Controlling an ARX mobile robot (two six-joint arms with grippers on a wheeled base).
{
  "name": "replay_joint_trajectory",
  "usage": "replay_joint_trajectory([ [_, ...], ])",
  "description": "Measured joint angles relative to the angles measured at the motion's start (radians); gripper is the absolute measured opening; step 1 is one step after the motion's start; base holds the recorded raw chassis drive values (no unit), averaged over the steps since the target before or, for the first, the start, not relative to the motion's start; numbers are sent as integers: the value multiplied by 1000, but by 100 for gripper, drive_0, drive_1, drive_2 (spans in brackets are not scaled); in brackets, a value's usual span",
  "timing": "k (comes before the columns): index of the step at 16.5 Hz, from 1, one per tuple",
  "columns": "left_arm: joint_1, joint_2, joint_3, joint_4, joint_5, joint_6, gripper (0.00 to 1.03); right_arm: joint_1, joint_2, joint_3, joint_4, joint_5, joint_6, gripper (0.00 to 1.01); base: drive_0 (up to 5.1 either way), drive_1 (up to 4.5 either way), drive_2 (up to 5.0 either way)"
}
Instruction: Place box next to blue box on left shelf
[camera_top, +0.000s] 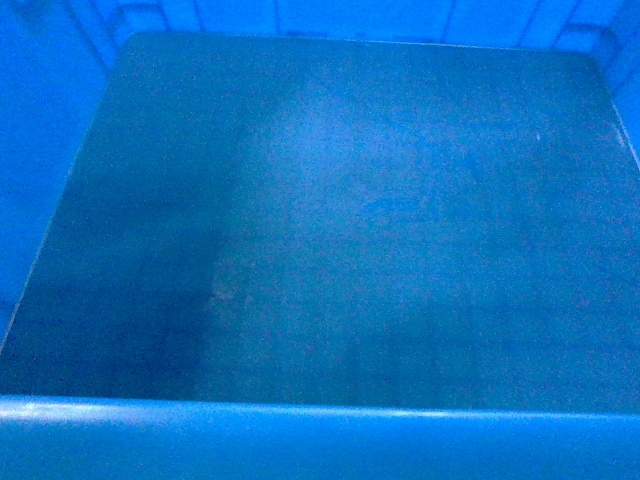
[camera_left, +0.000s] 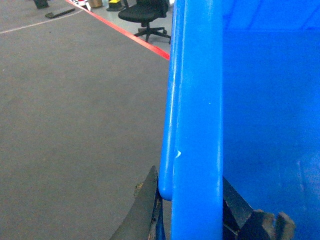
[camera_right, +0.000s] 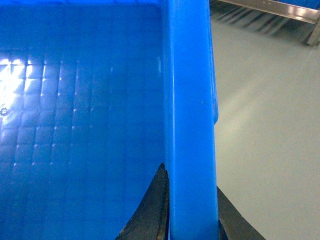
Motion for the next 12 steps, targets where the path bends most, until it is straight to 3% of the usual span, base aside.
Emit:
replay_joint_trajectory([
  [12, 0, 0, 0, 1, 0, 0, 18, 0, 0, 0, 0, 0, 0, 10, -159, -159, -159],
])
